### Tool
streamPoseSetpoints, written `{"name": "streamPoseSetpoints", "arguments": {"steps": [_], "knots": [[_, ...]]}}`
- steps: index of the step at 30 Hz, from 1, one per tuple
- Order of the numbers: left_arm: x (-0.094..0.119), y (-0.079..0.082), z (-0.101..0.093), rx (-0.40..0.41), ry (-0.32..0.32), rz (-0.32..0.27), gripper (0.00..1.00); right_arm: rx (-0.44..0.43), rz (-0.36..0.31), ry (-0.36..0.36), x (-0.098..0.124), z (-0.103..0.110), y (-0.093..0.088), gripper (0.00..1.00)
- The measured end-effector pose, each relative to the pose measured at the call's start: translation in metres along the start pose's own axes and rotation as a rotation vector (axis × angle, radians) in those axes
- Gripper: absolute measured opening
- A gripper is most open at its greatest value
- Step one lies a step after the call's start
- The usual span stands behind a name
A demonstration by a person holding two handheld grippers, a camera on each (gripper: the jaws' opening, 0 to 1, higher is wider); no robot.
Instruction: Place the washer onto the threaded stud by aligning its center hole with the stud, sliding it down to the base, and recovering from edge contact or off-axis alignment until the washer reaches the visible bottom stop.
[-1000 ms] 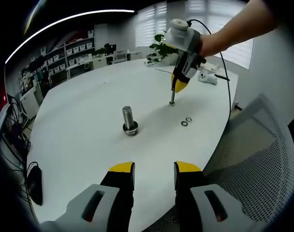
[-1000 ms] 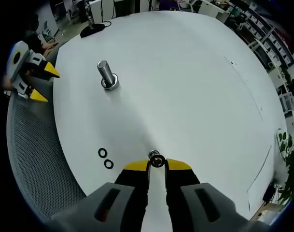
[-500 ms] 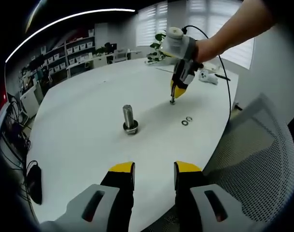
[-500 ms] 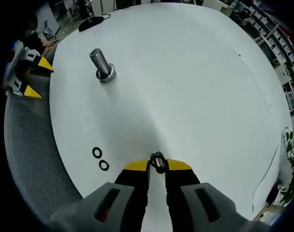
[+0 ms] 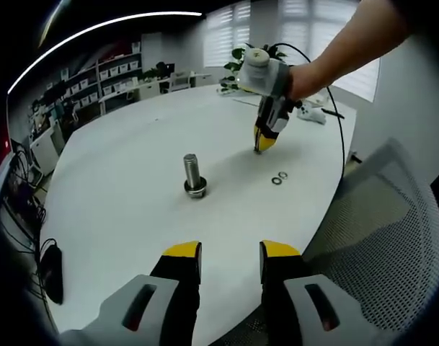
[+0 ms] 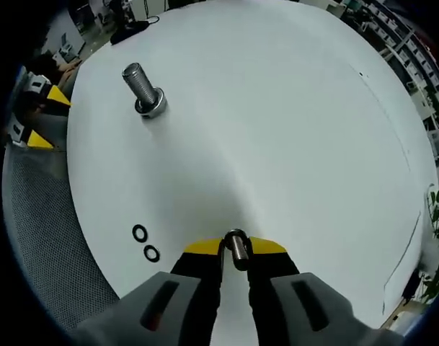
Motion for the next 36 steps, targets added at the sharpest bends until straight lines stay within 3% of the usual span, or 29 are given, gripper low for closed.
{"name": "streamPoseSetpoints", "arguments": {"steps": [19,26,36], "knots": [[0.0,0.0,-0.001,0.004,-0.008,-0.002,0.3,-0.052,0.0,-0.024,0.009,-0.002,-0.012,0.23],[0.001,0.0,-0.001,0.005,-0.007,-0.006,0.3,-0.083,0.011,-0.014,0.011,0.005,-0.024,0.23],[0.0,0.001,-0.001,0.0,-0.007,-0.006,0.3,-0.09,-0.002,0.01,0.014,0.022,-0.027,0.24]]}}
Point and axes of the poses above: the point that each gripper's makers call its tool centre point, and the gripper's own axes: x roughly backward along the fingers, z roughly to its left, y roughly out of its top, the point moved 8 cm from there along x, roughly backward along the fingers, and after that the axes turned 12 degrees about -y, right-handed, at the moved point
